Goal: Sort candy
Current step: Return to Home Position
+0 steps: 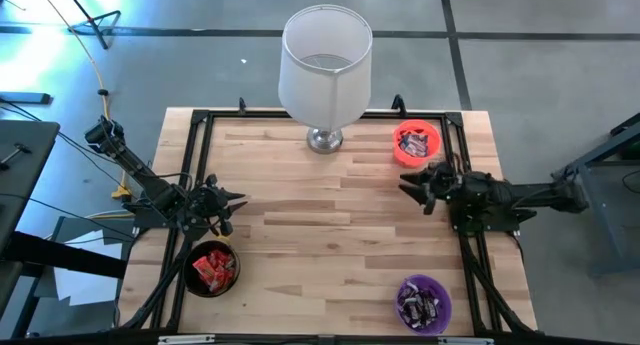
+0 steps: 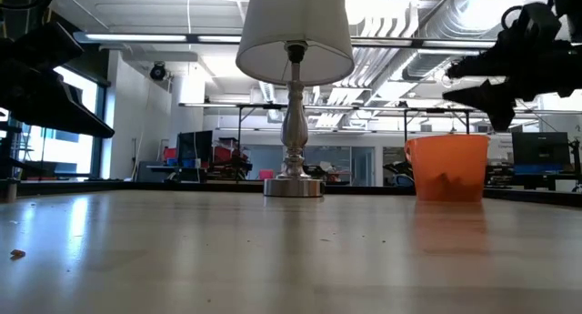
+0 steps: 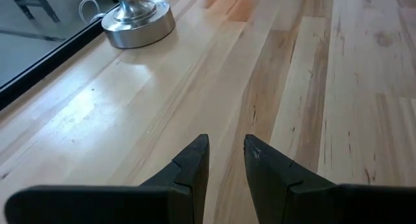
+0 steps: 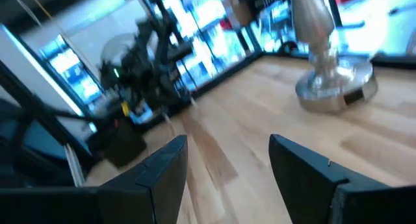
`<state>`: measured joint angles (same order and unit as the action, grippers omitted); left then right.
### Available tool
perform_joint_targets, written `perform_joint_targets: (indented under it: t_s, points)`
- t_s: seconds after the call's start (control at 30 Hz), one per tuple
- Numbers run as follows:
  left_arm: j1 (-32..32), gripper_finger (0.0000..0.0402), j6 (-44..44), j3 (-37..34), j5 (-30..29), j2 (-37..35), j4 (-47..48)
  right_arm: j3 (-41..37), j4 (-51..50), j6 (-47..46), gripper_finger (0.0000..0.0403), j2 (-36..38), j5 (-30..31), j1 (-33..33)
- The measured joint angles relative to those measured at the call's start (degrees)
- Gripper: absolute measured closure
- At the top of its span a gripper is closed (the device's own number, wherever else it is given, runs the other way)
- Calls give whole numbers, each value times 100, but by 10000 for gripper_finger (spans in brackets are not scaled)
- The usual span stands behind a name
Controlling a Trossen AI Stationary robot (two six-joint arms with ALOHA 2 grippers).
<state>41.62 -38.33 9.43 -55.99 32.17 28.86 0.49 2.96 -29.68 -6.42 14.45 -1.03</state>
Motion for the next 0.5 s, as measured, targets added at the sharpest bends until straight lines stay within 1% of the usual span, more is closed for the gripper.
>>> perform_joint_targets:
  t_s: [0.2,0.33,0.43,0.5]
  points:
    - [-1,316,0,0,-4,-1,-4,0,9,8,192,614,-6,104]
    - [1,316,-4,2,3,-1,-14,0,119,10,192,614,-8,100]
    - [-1,316,-61,2,3,1,-61,0,4,10,192,599,-8,100]
    - [1,316,-34,2,7,1,-206,0,18,10,192,599,-8,100]
